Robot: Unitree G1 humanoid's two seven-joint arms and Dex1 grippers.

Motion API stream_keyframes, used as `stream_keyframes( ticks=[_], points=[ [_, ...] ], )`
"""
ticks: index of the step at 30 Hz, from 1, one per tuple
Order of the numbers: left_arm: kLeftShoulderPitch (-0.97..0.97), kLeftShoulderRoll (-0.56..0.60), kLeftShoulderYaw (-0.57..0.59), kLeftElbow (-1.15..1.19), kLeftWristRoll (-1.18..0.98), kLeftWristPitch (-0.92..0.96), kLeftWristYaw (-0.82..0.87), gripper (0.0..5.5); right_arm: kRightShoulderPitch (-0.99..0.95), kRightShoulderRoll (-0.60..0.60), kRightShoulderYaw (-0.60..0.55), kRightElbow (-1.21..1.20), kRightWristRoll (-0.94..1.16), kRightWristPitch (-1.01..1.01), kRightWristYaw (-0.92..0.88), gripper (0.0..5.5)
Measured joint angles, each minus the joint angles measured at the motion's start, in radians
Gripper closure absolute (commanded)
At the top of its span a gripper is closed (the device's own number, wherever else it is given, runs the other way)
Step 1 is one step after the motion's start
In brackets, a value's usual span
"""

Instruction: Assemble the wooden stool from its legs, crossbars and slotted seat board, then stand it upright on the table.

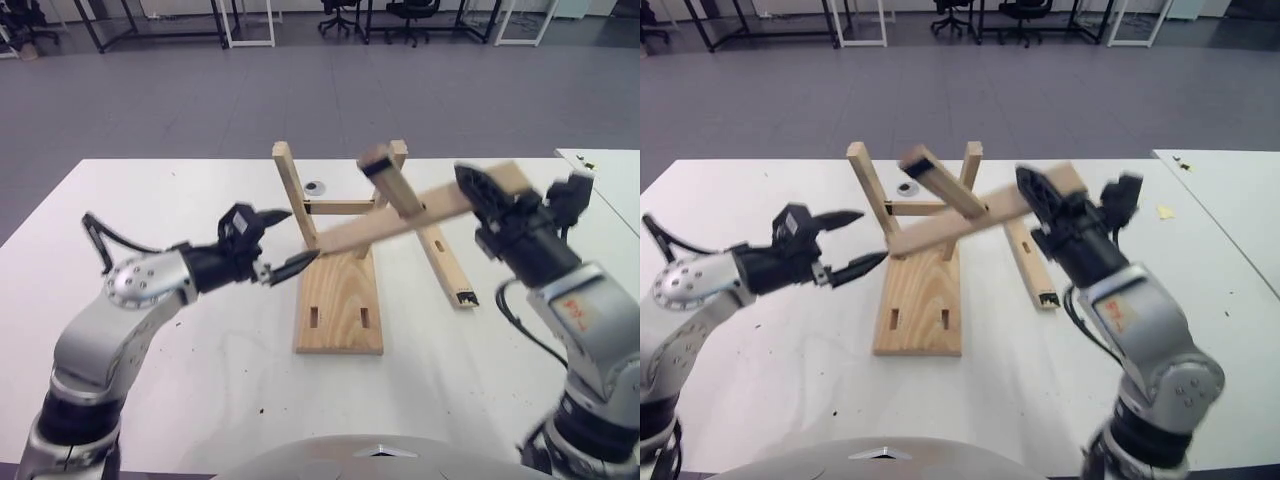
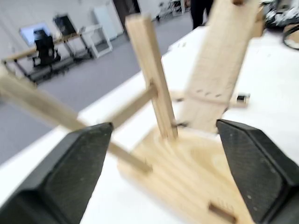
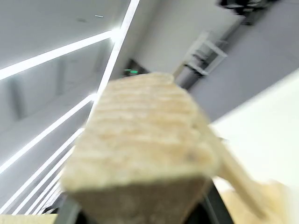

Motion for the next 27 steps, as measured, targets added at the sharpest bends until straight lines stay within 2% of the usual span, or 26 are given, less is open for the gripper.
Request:
stream_keyframes(
  ticks=[3, 6, 9, 14, 18, 23, 27],
  points=[
    [0.133, 0.001, -0.001, 0.045, 0.054, -0.072, 0.002, 1.44, 0.091, -0.032, -0.004, -0.028, -0.057, -0.03, 0.041, 4.46],
    [0.203, -0.003, -0.016, 0.135, 0.129, -0.127, 0.016, 1.44, 0.186, -0.063, 0.043, -0.045, -0.183, -0.04, 0.073, 4.46],
    [0.21, -0.003, -0.067, 0.218, 0.227, -0.182, 0.041, 1.44, 0.222, -0.102, 0.086, -0.063, -0.265, -0.038, 0.109, 4.46],
    [0.195, -0.03, -0.169, 0.324, 0.357, -0.23, 0.081, 1.44, 0.23, -0.182, 0.088, -0.064, -0.277, -0.047, 0.13, 4.46],
    [0.192, -0.058, -0.194, 0.36, 0.388, -0.235, 0.098, 1.44, 0.219, -0.233, 0.108, -0.064, -0.217, -0.063, 0.09, 4.46],
    [0.156, -0.113, -0.247, 0.352, 0.394, -0.188, 0.104, 1.44, 0.202, -0.241, 0.166, -0.057, -0.169, -0.098, 0.029, 4.46],
    [0.157, -0.121, -0.294, 0.282, 0.389, -0.099, 0.092, 1.44, 0.169, -0.299, 0.203, -0.102, -0.309, -0.091, 0.043, 4.46]
  ],
)
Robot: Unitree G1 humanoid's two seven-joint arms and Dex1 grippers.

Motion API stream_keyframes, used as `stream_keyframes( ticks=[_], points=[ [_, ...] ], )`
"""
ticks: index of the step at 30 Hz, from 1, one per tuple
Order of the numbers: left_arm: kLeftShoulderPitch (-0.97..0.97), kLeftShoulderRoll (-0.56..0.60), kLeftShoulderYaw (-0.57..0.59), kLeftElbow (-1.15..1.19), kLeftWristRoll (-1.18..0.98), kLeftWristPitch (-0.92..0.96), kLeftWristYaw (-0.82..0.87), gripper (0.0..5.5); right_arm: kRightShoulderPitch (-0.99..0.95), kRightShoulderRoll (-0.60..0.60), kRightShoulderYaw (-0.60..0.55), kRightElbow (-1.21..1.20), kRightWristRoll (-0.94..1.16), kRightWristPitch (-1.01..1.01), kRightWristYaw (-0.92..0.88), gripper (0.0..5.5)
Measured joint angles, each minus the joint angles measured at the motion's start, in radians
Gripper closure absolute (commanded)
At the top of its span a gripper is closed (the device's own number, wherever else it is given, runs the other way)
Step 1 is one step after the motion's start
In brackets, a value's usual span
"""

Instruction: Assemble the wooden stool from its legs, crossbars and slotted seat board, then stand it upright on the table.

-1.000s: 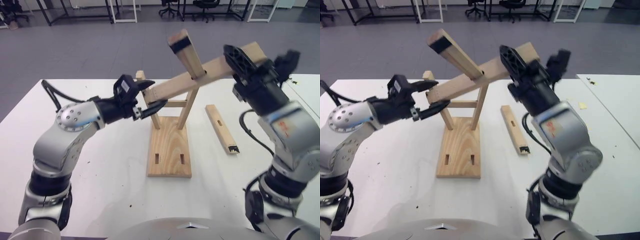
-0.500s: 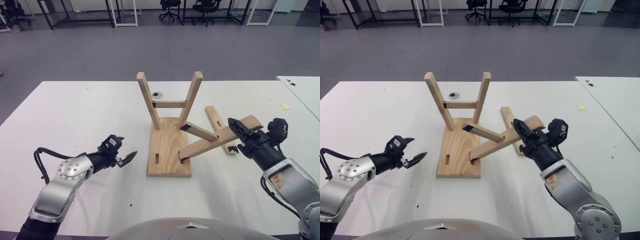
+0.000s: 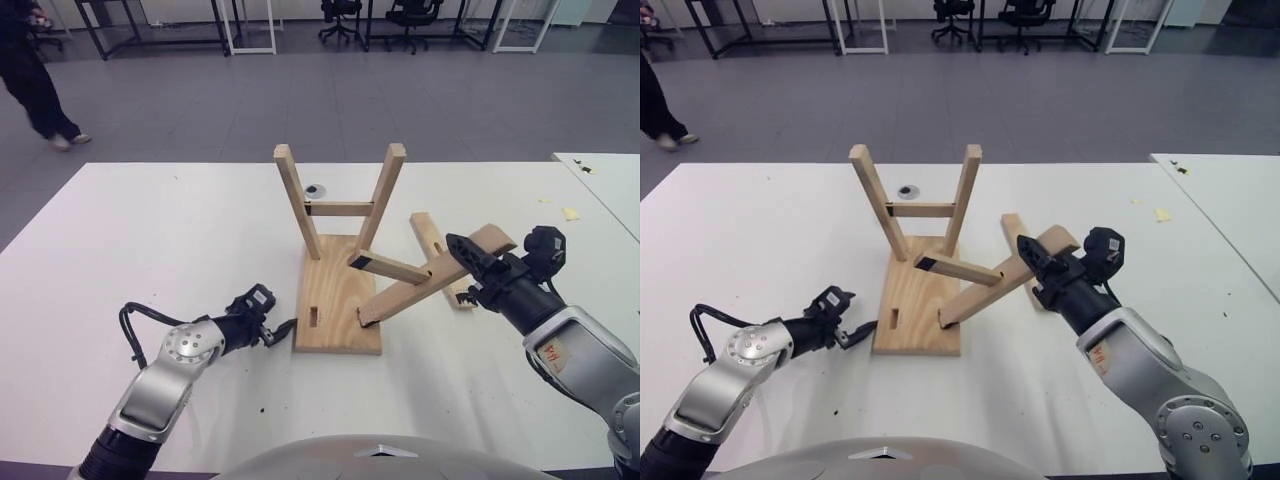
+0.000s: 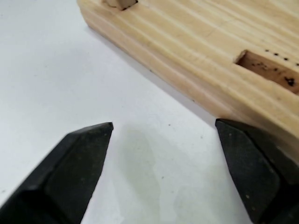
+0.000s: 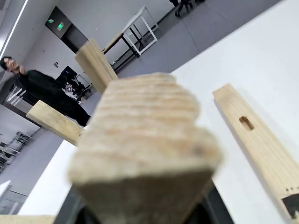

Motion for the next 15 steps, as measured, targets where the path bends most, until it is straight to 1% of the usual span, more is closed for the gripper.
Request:
stream_keyframes(
  ticks=[3, 7, 12, 15],
  points=[
    [0.0, -0.01, -0.023, -0.032, -0.012, 0.049, -0.015, 1.44, -0.028, -0.024, 0.041, -0.041, -0.102, 0.007, -0.004, 4.46],
    [-0.015, -0.032, -0.029, -0.034, -0.013, 0.07, -0.007, 1.44, -0.08, -0.049, 0.088, -0.052, -0.189, 0.03, -0.002, 4.46],
    [-0.059, -0.097, -0.033, -0.035, -0.033, 0.086, 0.013, 1.44, -0.21, -0.065, 0.153, 0.003, -0.202, 0.083, -0.093, 4.46],
    [-0.081, -0.124, -0.043, -0.032, -0.033, 0.087, 0.02, 1.44, -0.298, -0.065, 0.208, 0.031, -0.229, 0.124, -0.11, 4.46]
  ],
)
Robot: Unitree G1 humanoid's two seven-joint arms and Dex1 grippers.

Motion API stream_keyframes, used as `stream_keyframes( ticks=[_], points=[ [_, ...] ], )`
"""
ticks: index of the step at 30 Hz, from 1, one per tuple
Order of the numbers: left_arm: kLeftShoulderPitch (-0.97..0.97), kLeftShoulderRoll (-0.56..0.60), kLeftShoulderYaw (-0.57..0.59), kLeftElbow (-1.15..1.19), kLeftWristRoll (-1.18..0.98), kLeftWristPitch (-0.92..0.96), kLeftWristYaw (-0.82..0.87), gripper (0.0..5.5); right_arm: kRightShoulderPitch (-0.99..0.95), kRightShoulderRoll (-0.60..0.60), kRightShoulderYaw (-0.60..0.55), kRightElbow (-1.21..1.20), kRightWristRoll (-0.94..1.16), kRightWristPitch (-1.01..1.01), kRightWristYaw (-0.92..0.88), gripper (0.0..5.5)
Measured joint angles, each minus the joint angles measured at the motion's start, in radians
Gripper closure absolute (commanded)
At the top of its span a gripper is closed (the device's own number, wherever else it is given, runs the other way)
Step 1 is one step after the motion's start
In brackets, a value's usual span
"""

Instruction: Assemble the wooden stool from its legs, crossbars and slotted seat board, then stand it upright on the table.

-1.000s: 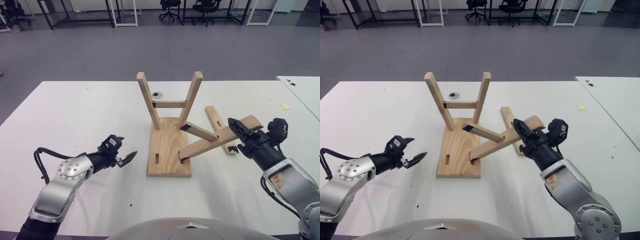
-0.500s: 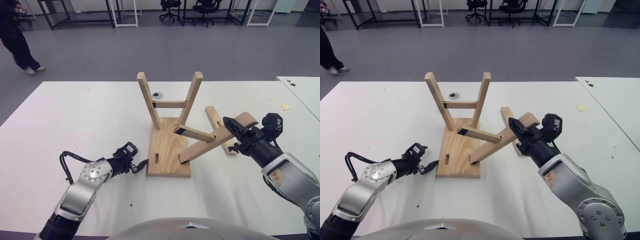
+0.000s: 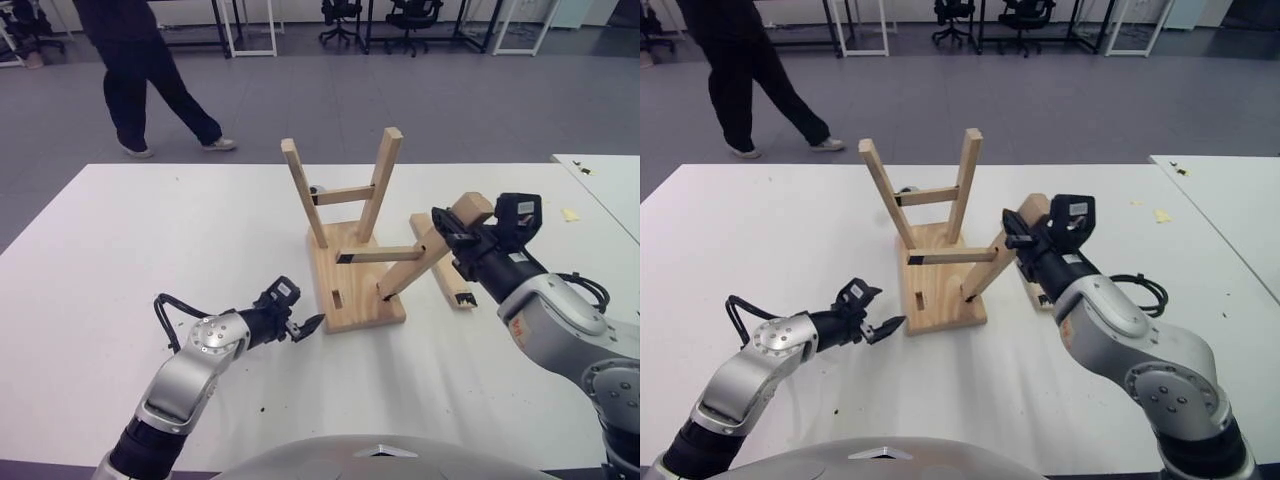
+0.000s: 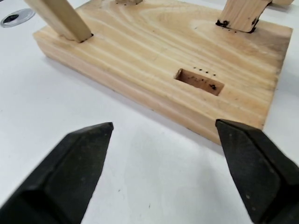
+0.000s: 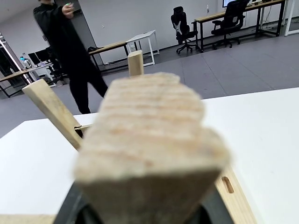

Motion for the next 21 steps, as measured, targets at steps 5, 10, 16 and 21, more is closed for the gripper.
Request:
stream_keyframes(
  ticks=[5, 10, 16, 21],
  points=[
    [-0.032, -0.021, -0.012, 0.005, 0.001, 0.0, 0.002, 1.44, -0.089, -0.002, 0.075, 0.025, -0.077, 0.044, 0.061, 4.46],
    [-0.047, -0.073, -0.033, 0.01, 0.003, 0.0, 0.042, 1.44, -0.144, -0.003, 0.067, 0.126, -0.09, 0.063, 0.154, 4.46],
    [-0.069, -0.137, -0.051, 0.128, 0.041, -0.049, 0.108, 1.44, -0.101, 0.0, -0.07, 0.231, 0.078, 0.063, 0.153, 4.46],
    [-0.052, -0.161, -0.019, 0.123, -0.001, -0.052, 0.096, 1.44, -0.098, 0.002, -0.078, 0.238, 0.044, 0.063, 0.223, 4.46]
  ],
)
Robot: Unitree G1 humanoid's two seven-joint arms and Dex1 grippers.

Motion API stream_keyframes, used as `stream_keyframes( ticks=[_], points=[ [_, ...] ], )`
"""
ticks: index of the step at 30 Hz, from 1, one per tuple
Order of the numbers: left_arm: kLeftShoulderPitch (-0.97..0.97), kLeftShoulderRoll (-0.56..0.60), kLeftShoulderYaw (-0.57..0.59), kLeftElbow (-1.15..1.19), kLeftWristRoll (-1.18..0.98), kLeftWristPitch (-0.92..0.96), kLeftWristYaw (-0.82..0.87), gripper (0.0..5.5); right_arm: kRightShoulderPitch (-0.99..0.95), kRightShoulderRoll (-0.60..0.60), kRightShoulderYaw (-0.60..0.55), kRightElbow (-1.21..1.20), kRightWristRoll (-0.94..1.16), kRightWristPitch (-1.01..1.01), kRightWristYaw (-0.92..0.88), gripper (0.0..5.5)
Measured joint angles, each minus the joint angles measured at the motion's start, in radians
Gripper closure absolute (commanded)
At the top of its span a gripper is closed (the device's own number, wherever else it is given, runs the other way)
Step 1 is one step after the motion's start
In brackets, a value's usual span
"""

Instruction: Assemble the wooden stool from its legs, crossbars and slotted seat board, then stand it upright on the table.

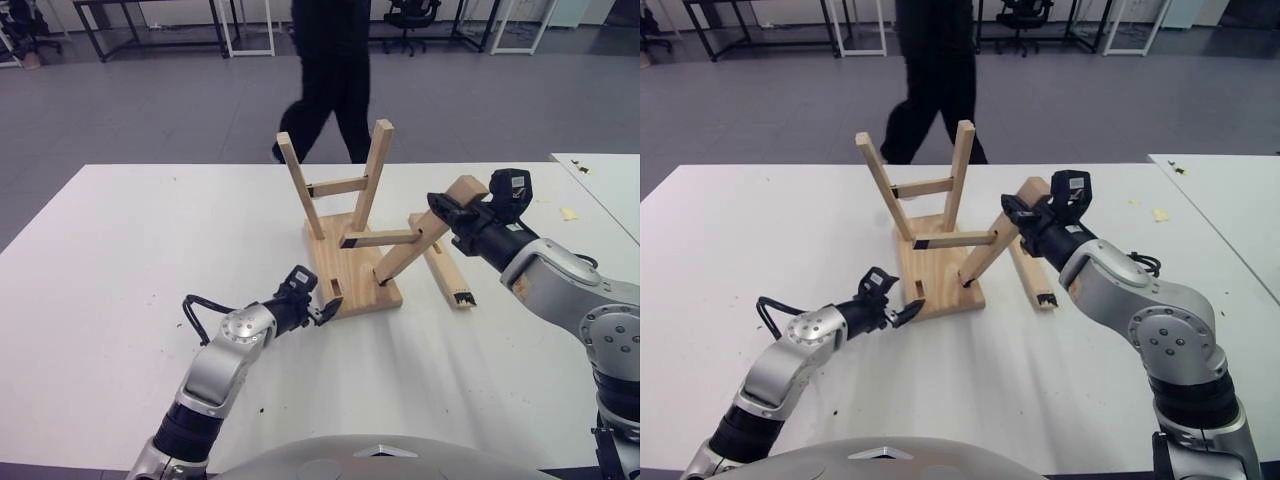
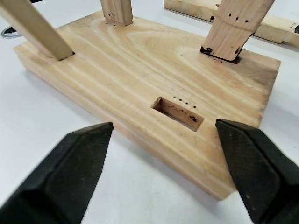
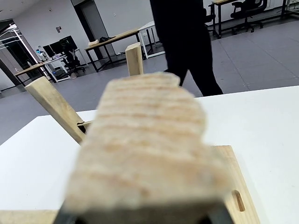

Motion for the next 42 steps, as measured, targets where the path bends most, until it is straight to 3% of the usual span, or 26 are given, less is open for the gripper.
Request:
stream_keyframes(
  ticks=[10, 16, 31, 42],
  points=[
    [0.024, 0.003, 0.049, -0.074, -0.041, 0.008, -0.007, 1.44, -0.021, -0.007, -0.093, 0.063, 0.105, 0.049, 0.037, 4.46],
    [0.025, -0.001, 0.051, -0.086, -0.047, 0.016, 0.007, 1.44, -0.058, -0.026, -0.11, 0.09, 0.238, 0.062, -0.037, 4.46],
    [0.024, 0.014, 0.047, -0.087, -0.047, 0.038, 0.004, 1.44, 0.031, 0.047, -0.071, -0.012, 0.005, 0.001, 0.001, 4.46],
    [0.021, 0.015, 0.03, -0.104, -0.048, 0.056, 0.003, 1.44, 0.019, 0.087, -0.089, -0.002, -0.005, 0.0, -0.008, 4.46]
  ],
)
